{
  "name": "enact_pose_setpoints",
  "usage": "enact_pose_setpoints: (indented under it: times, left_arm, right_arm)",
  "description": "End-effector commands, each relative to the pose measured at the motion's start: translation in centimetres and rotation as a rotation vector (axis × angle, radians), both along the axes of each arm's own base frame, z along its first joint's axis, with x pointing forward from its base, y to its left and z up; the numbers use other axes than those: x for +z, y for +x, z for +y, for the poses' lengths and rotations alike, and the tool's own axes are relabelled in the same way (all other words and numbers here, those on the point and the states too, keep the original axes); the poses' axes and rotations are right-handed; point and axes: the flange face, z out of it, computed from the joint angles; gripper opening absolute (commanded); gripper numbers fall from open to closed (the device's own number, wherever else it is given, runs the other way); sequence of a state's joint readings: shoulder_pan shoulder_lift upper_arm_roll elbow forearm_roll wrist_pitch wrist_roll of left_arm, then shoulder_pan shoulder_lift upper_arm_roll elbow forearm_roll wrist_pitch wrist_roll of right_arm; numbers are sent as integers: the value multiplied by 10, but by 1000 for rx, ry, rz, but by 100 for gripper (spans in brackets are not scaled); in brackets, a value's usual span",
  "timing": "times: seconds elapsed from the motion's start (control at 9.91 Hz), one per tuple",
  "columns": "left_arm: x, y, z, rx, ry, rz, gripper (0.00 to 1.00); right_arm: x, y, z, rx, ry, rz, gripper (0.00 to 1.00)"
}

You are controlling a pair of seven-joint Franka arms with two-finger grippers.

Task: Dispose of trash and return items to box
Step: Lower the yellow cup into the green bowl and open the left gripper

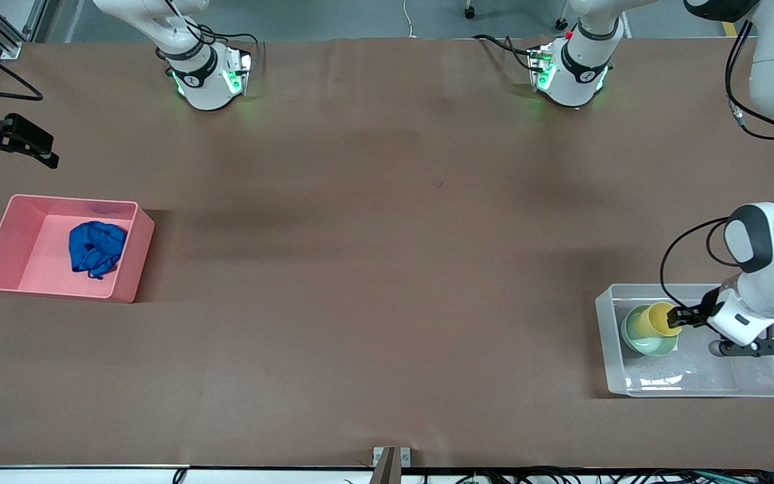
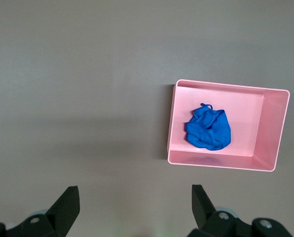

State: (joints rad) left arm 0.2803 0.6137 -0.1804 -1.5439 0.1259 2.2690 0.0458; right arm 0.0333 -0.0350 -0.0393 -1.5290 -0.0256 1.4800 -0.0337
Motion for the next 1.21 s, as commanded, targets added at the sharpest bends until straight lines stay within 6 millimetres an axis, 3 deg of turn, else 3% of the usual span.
enact_pose_setpoints:
  times: [0.0,0.2,0.4,0.61,0.81,0.91,1.11]
  left_arm:
    - [48,-6,-12,-18,20,-14,100]
    - [119,-18,-41,-51,24,-32,100]
    - [172,-32,-62,-76,22,9,100]
    - [233,-57,-83,-86,6,-9,100]
    - [277,-89,-102,-44,-52,20,100]
    - [293,-103,-121,-47,-43,27,100]
    - [305,-135,-156,-23,-18,108,100]
  right_arm:
    - [4,3,1,13,-2,3,100]
    - [3,3,1,15,-2,8,100]
    - [3,3,1,13,-2,8,100]
    - [2,2,1,11,-2,11,100]
    - [-1,-1,1,6,-2,38,100]
    - [-1,-1,1,3,-2,41,100]
    - [-1,-1,1,3,-2,41,100]
